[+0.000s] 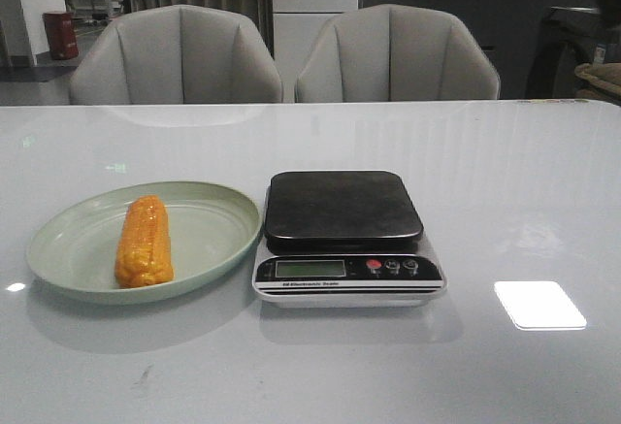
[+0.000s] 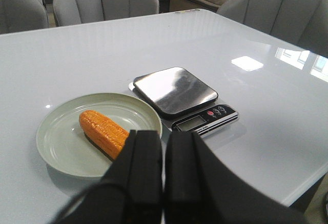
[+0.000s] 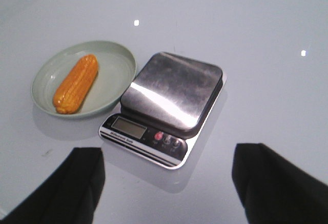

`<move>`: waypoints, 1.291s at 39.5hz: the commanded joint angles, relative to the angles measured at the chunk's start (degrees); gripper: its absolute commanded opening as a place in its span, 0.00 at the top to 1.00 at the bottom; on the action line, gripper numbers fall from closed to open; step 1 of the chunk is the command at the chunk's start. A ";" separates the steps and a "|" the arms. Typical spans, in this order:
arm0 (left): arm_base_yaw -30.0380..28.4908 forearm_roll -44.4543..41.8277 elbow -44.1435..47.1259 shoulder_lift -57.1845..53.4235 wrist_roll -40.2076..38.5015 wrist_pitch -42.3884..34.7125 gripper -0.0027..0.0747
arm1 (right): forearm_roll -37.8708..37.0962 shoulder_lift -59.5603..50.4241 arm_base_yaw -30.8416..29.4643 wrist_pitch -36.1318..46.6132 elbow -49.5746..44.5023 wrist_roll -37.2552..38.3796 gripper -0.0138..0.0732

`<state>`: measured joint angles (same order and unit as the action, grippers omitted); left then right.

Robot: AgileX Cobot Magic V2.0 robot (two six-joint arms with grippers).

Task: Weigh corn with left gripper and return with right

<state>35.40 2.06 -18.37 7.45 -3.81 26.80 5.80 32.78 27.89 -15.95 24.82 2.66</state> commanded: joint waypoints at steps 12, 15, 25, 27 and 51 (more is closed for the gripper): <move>0.22 0.12 -1.40 0.40 -0.09 -4.90 0.81 | -1.17 -15.05 -0.11 19.18 -13.08 -0.69 0.14; 0.22 0.12 -1.40 0.40 -0.09 -4.90 0.81 | -1.17 -15.05 -0.11 19.48 -13.21 -0.69 0.14; 0.22 0.12 -1.40 0.40 -0.09 -4.90 0.81 | -1.11 -15.05 -0.11 19.49 -13.21 -0.63 0.70; 0.22 0.12 -1.40 0.40 -0.09 -4.90 0.81 | -1.10 -15.05 -0.11 19.35 -13.21 -0.63 0.65; 0.22 0.12 -1.40 0.40 -0.09 -4.90 0.81 | -1.10 -15.05 -0.11 19.31 -13.21 -0.63 0.65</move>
<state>35.40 1.95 -18.37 7.45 -3.81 26.80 5.26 17.58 27.89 -1.37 10.06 2.57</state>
